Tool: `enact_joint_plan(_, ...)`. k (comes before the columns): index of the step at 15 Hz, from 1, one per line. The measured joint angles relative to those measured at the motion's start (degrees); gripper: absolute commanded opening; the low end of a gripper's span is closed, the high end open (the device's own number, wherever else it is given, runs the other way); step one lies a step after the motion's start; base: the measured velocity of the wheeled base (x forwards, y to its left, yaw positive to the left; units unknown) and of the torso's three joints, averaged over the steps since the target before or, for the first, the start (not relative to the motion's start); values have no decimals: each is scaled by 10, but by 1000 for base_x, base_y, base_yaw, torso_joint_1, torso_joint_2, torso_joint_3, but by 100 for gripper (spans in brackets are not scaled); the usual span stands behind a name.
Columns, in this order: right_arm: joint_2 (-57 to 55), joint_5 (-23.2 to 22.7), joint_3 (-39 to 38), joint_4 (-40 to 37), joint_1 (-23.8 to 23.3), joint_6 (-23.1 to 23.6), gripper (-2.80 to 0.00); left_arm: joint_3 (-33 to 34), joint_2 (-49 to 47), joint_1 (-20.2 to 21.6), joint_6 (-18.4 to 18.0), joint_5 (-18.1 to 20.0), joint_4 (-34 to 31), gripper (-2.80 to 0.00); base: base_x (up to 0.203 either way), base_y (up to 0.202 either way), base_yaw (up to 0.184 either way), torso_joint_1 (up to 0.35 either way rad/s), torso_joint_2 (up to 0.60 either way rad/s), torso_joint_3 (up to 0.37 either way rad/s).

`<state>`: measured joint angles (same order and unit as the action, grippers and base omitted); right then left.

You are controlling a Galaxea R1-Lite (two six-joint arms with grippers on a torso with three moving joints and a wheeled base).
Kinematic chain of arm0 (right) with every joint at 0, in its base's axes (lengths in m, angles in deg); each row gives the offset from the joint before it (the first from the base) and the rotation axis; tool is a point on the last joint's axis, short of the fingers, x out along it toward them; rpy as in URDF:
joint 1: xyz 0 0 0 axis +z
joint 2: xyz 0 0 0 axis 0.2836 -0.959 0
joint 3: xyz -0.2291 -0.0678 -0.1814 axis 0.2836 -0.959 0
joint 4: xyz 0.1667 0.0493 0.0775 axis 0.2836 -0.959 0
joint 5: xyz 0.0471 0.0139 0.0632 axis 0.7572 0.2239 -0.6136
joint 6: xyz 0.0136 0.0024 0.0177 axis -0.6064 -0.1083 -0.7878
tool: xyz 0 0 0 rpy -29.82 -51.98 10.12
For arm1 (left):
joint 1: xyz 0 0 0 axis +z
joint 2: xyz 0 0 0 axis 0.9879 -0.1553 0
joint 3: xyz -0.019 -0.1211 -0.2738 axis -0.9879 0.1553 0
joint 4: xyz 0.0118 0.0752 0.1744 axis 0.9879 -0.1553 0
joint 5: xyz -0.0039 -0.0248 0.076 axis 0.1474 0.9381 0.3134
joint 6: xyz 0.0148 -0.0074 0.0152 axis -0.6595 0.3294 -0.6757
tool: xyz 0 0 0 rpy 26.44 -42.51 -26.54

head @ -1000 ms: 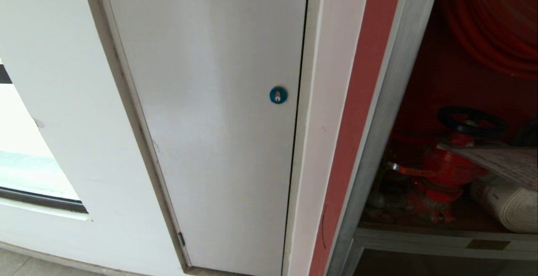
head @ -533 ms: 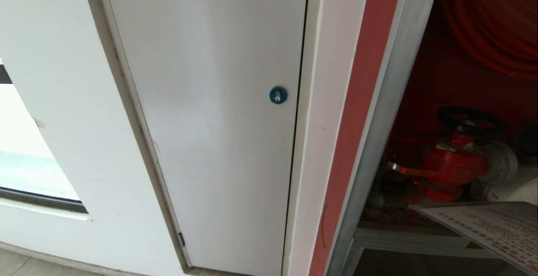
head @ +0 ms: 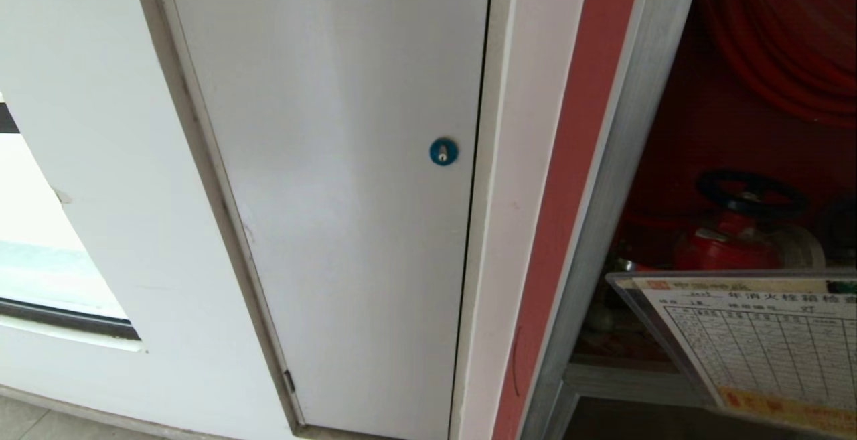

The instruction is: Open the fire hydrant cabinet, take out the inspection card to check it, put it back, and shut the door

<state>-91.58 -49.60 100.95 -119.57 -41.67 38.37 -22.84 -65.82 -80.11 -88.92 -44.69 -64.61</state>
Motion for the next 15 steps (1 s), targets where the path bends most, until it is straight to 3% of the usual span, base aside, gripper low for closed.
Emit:
enact_joint_plan(2, -46, -70, 25, -73, 53, -24, -280, 0, 0, 0, 0, 0, 0, -280, 0, 0, 0, 0, 0, 0)
enact_joint_plan(3, -65, -80, 30, -78, 68, -28, -280, 0, 0, 0, 0, 0, 0, -280, 0, 0, 0, 0, 0, 0)
enact_joint_plan(8, -139, -85, 40, -32, 91, -31, -280, 0, 0, 0, 0, 0, 0, -280, 0, 0, 0, 0, 0, 0)
enact_joint_plan(15, -159, -83, 28, -12, 74, -29, -280, 0, 0, 0, 0, 0, 0, -280, 0, 0, 0, 0, 0, 0)
